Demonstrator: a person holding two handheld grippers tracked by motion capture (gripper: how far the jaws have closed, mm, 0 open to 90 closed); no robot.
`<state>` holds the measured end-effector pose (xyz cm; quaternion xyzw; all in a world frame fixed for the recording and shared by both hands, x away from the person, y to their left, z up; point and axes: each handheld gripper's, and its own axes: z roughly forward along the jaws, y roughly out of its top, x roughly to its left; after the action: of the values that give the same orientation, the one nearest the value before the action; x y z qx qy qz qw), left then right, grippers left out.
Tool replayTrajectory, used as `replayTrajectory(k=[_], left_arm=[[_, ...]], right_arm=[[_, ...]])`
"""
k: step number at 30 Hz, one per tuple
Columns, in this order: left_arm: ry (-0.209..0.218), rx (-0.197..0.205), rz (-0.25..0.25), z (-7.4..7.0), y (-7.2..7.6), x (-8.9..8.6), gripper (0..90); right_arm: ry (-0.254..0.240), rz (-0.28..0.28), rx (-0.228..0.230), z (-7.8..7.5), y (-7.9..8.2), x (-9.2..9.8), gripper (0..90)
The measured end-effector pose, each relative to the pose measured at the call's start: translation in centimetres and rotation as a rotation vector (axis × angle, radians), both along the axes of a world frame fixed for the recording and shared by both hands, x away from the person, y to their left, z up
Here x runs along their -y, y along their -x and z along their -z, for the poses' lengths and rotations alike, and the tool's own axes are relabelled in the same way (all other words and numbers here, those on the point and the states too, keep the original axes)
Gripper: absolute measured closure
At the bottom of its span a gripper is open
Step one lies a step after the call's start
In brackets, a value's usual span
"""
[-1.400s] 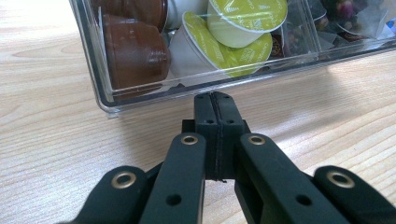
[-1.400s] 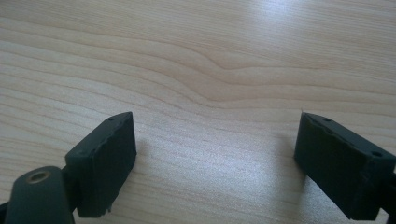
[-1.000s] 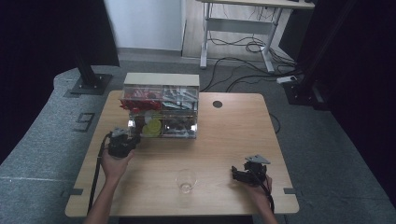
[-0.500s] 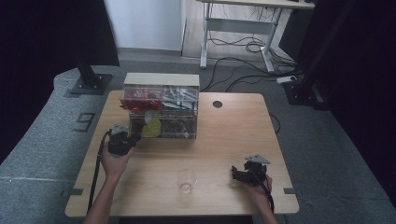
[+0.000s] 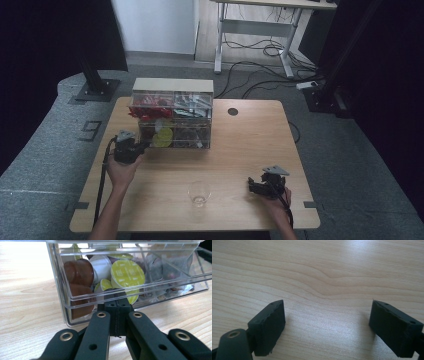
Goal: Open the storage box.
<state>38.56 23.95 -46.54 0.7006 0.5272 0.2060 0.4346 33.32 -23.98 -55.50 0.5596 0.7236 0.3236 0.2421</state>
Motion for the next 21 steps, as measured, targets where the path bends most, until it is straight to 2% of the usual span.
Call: replayTrajectory(k=[9, 21], left_arm=[[0.019, 0.020, 0.008, -1.0, -0.8, -0.1, 90.0], [0.018, 0.053, 0.034, -2.1, -1.6, -0.1, 90.0]], right_arm=[[0.002, 0.001, 0.002, 0.0, 0.0, 0.0, 13.9], [0.003, 0.015, 0.004, 0.0, 0.1, -0.1, 14.6]])
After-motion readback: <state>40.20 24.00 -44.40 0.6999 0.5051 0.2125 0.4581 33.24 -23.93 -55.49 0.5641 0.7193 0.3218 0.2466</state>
